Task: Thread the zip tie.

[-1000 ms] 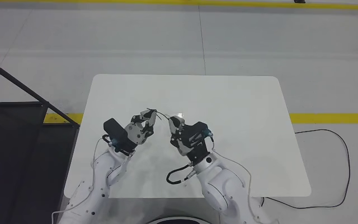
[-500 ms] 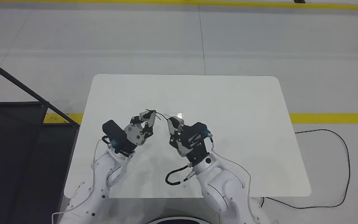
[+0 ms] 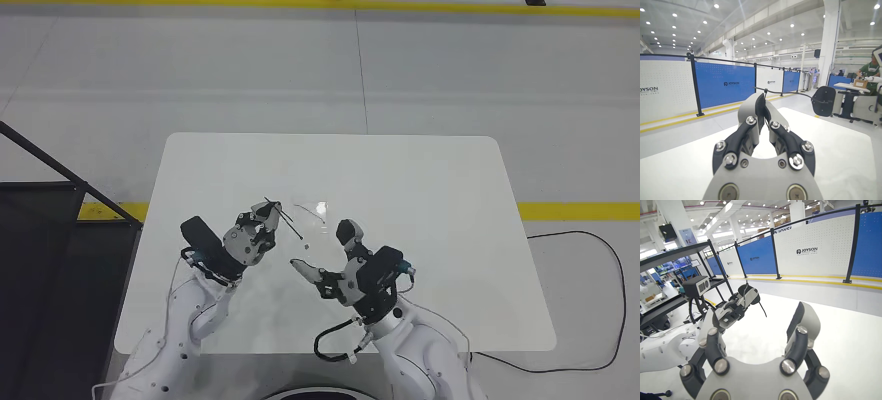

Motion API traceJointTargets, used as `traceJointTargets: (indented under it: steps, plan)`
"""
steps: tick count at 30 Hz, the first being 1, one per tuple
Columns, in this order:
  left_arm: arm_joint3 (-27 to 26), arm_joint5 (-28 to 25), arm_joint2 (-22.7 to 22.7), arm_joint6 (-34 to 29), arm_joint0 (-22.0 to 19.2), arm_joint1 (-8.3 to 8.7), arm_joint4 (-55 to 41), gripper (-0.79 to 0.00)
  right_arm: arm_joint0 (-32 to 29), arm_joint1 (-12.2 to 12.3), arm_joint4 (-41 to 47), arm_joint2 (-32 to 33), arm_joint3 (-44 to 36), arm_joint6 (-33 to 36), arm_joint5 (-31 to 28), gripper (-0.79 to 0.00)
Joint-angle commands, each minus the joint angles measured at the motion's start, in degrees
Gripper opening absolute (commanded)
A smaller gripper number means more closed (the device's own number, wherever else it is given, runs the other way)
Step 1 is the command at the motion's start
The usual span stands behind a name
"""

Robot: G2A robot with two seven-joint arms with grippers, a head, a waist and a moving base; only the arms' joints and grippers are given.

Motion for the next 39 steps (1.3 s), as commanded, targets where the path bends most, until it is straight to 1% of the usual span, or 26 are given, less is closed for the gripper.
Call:
traceJointTargets:
  steps: [1, 3, 5, 6, 7, 19, 22, 23, 24, 26, 27, 28, 30, 31, 32, 33, 34, 36, 39]
  plan:
    - [-0.3, -1.8, 0.0, 0.1, 0.4, -0.01, -2.1, -0.785, -0.9, 0.6, 7.5, 3.3, 0.5, 3.2, -5.2, 0.0]
    - [-0.6, -3.5, 0.0, -0.2, 0.8, 0.01, -3.7, -0.785, -0.5, 1.1, 15.6, 6.3, 1.3, 7.8, -9.8, 0.0]
    - [-0.9, -5.5, 0.0, -0.8, 1.1, 0.04, -5.3, -0.785, 0.4, 1.6, 25.0, 8.6, 2.9, 15.0, -13.6, 0.0]
    - [-1.0, -6.6, 0.0, -1.3, 1.2, 0.07, -6.1, -0.785, 1.3, 1.9, 29.5, 9.7, 3.6, 19.4, -14.1, 0.0]
    - [-1.1, -6.8, 0.0, -1.5, 1.3, 0.08, -6.3, -0.785, 1.6, 2.0, 31.0, 10.1, 3.8, 20.8, -13.8, 0.0]
    - [-1.3, -6.6, 0.1, -1.8, 1.4, 0.06, -6.6, -0.785, 1.7, 2.0, 31.2, 9.8, 4.0, 20.4, -13.5, 0.0]
    - [-2.2, -6.1, 0.6, -2.5, 2.0, -0.13, -8.7, -0.785, 3.7, 2.0, 36.1, 8.0, 6.5, 23.9, -13.6, 0.0]
    - [-2.3, -6.6, 0.9, -2.9, 2.1, -0.18, -9.9, -0.785, 4.8, 1.9, 38.5, 7.6, 7.7, 25.3, -13.5, 0.0]
    - [-2.3, -7.4, 1.0, -3.5, 2.1, -0.22, -11.4, -0.785, 6.1, 2.0, 39.9, 7.5, 8.7, 26.7, -13.4, -0.018]
    - [-2.3, -9.2, 1.1, -4.9, 2.0, -0.25, -14.4, -0.785, 8.1, 1.9, 41.8, 6.9, 10.9, 27.9, -13.0, -0.022]
    - [-2.2, -9.9, 1.0, -5.8, 2.0, -0.24, -15.8, -0.785, 8.9, 1.9, 42.5, 6.5, 11.9, 28.5, -13.0, -0.102]
    - [-2.3, -10.2, 0.8, -6.7, 1.9, -0.23, -16.8, -0.785, 9.7, 1.9, 43.0, 6.2, 12.7, 28.7, -13.0, -0.139]
    - [-2.5, -10.8, 0.6, -7.8, 1.9, -0.21, -18.0, -0.785, 11.0, 1.8, 44.1, 5.3, 14.1, 29.1, -13.1, -0.148]
    - [-2.5, -11.1, 0.6, -8.3, 1.9, -0.21, -18.5, -0.785, 11.6, 1.8, 44.7, 4.8, 14.7, 29.6, -13.2, -0.172]
    - [-2.6, -11.3, 0.5, -8.6, 1.9, -0.21, -18.9, -0.785, 12.2, 1.7, 45.7, 4.3, 15.4, 30.1, -13.1, -0.228]
    - [-2.6, -11.4, 0.4, -8.9, 1.9, -0.22, -19.3, -0.785, 13.0, 1.7, 46.7, 3.8, 16.0, 30.6, -12.9, -0.308]
    - [-2.6, -11.5, 0.4, -9.0, 1.9, -0.23, -19.5, -0.785, 13.6, 1.6, 47.4, 3.4, 16.6, 30.9, -12.8, -0.366]
    - [-2.7, -11.6, 0.3, -9.3, 1.9, -0.25, -19.8, -0.785, 14.8, 1.5, 48.8, 2.4, 17.7, 31.3, -13.1, -0.449]
    - [-2.6, -12.6, 0.3, -10.2, 1.8, -0.27, -20.7, -0.785, 16.1, 1.4, 49.9, 1.2, 18.8, 31.4, -13.2, -0.471]
